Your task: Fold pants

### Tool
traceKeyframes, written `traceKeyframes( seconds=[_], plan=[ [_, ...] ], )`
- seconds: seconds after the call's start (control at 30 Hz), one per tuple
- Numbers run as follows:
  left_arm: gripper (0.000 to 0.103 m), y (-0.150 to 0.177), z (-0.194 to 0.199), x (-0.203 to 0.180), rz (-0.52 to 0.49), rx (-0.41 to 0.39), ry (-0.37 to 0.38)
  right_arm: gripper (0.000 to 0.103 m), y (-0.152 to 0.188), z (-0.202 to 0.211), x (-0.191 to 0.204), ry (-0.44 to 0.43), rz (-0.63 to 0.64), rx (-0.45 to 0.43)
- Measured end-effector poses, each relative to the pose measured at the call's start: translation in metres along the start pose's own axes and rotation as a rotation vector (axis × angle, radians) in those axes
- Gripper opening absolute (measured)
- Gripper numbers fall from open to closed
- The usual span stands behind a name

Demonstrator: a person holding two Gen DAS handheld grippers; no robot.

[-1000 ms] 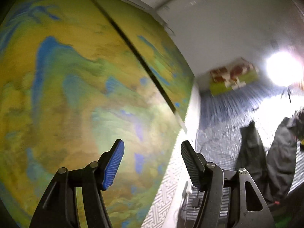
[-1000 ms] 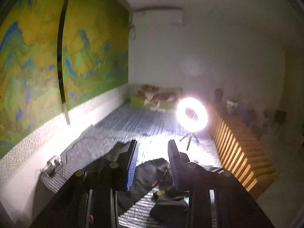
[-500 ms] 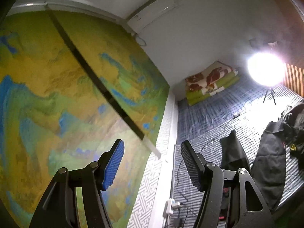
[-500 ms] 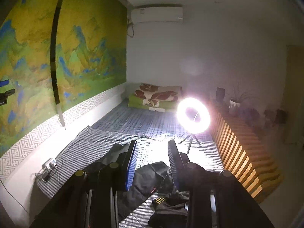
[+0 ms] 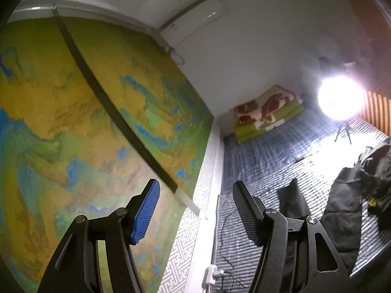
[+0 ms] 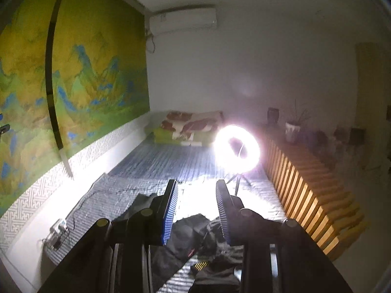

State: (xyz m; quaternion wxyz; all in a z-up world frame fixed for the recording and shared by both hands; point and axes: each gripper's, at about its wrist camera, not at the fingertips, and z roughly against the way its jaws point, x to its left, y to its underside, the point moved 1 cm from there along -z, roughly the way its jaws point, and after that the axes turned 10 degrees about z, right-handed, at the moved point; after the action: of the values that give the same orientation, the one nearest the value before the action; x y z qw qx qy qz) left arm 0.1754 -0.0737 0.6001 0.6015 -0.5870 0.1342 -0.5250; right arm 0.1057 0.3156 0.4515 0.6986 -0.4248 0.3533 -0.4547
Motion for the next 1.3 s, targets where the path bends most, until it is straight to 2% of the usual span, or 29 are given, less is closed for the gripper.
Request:
traceKeyframes(
  seconds=[0.13,0.3,0.37,0.5,0.57,0.67,0.77,0.8,0.93,1.0,1.13,1.2,1.3],
  plan=[
    [0.066,-0.007,-0.003,0.006,0.015,0.005,-0.046,0.029,-0.006,0.002,-0.005,0.022,-0.002,-0.014],
    [0.067,-0.010,0.003,0.004,0.002,-0.005,-0.030,0.029,-0.013,0.015,-0.017,0.058,-0.031,-0.036],
    [0.067,-0.012,0.000,0.005,0.002,-0.002,-0.064,0.029,-0.015,0.020,-0.017,0.070,-0.024,-0.045],
    [0.067,-0.031,0.005,0.011,0.020,-0.014,-0.072,0.029,-0.030,0.028,-0.031,0.119,-0.050,-0.061],
    [0.067,-0.049,0.016,0.015,0.016,-0.052,-0.113,0.029,-0.042,0.033,-0.038,0.159,-0.060,-0.075],
    [0.067,-0.074,0.041,0.022,0.045,-0.113,-0.135,0.029,-0.063,0.042,-0.055,0.201,-0.092,-0.103],
    [0.067,-0.088,0.059,0.025,0.036,-0.162,-0.167,0.029,-0.080,0.049,-0.070,0.233,-0.131,-0.121],
    [0.067,-0.088,0.063,0.026,0.037,-0.167,-0.157,0.029,-0.085,0.053,-0.075,0.256,-0.142,-0.132],
    [0.067,-0.076,0.059,0.029,0.022,-0.155,-0.147,0.029,-0.082,0.055,-0.077,0.259,-0.139,-0.132],
    [0.067,-0.062,0.049,0.033,0.040,-0.124,-0.113,0.029,-0.075,0.050,-0.072,0.253,-0.123,-0.115],
    [0.067,-0.016,0.022,0.032,0.022,-0.056,-0.086,0.029,-0.055,0.043,-0.057,0.228,-0.079,-0.085],
    [0.067,0.016,0.007,0.025,-0.021,-0.009,-0.051,0.029,-0.045,0.037,-0.044,0.222,-0.043,-0.072],
    [0.067,0.050,-0.014,0.024,-0.056,0.056,-0.047,0.029,-0.037,0.029,-0.032,0.201,-0.024,-0.043]
  ],
)
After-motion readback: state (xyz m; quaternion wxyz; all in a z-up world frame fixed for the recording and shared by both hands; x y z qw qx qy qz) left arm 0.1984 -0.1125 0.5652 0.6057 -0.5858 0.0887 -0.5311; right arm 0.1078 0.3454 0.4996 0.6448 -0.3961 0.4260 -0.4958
